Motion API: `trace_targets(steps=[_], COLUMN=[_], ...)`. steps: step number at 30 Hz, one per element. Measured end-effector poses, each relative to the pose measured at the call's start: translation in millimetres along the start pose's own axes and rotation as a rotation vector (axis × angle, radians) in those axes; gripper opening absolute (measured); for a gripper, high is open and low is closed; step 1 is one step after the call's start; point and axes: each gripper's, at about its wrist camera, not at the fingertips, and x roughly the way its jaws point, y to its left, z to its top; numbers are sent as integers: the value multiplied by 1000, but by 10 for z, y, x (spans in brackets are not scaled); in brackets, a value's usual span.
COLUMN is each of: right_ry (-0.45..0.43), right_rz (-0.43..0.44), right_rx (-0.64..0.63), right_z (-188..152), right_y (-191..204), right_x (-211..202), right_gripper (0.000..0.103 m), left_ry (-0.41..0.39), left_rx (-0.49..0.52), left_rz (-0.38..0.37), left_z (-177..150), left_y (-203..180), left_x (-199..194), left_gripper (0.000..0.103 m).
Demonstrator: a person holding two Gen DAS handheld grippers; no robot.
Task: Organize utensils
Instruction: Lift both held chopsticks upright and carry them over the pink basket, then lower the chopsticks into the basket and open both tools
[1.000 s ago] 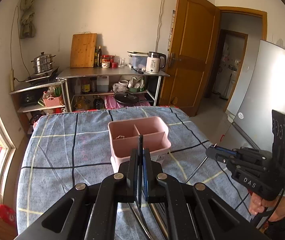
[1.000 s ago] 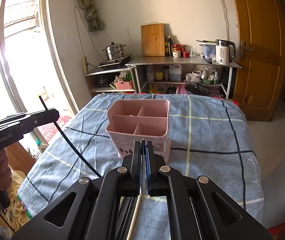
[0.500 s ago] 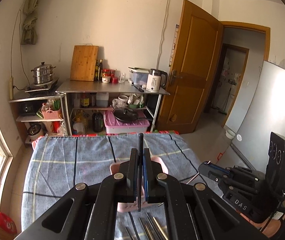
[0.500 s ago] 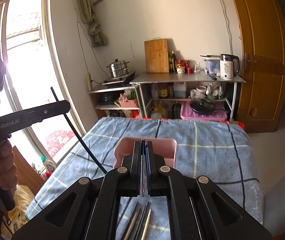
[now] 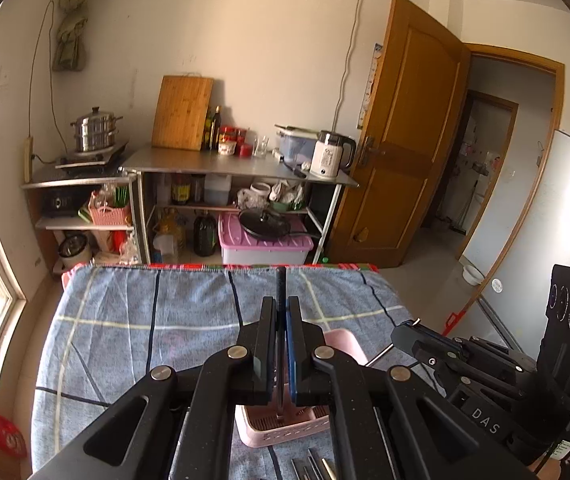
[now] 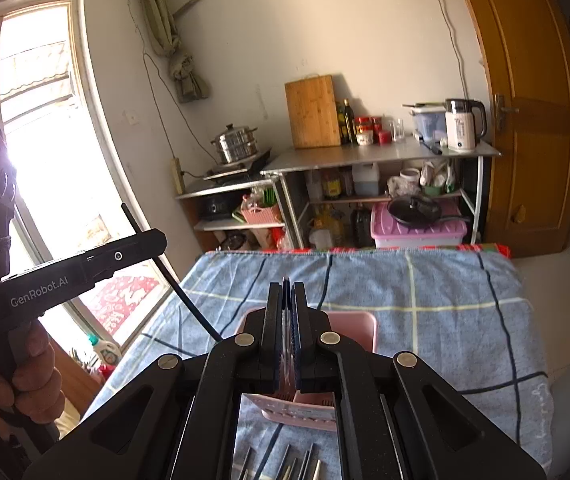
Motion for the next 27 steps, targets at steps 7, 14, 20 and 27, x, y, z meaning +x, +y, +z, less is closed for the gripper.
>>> trace_targets(steps=[7, 14, 20, 27], right_ry=[90, 152, 126, 75], right_rz=[-3, -7, -7, -9], right_rx=[21, 19, 24, 15], right_z=[-241, -343, -309, -380], right_y=[-95, -126, -142, -110], right_x=[316, 444, 300, -66], right_gripper=[4, 5, 13, 15], left_ry=[66, 74, 40, -31], left_rx=[-30, -33, -42, -37], left_rz=[3, 25, 36, 63], left_z=[-263, -393, -418, -573], left_y=[134, 212, 268, 272], left_x=[324, 409, 282, -113], left_gripper=[4, 6, 21, 30])
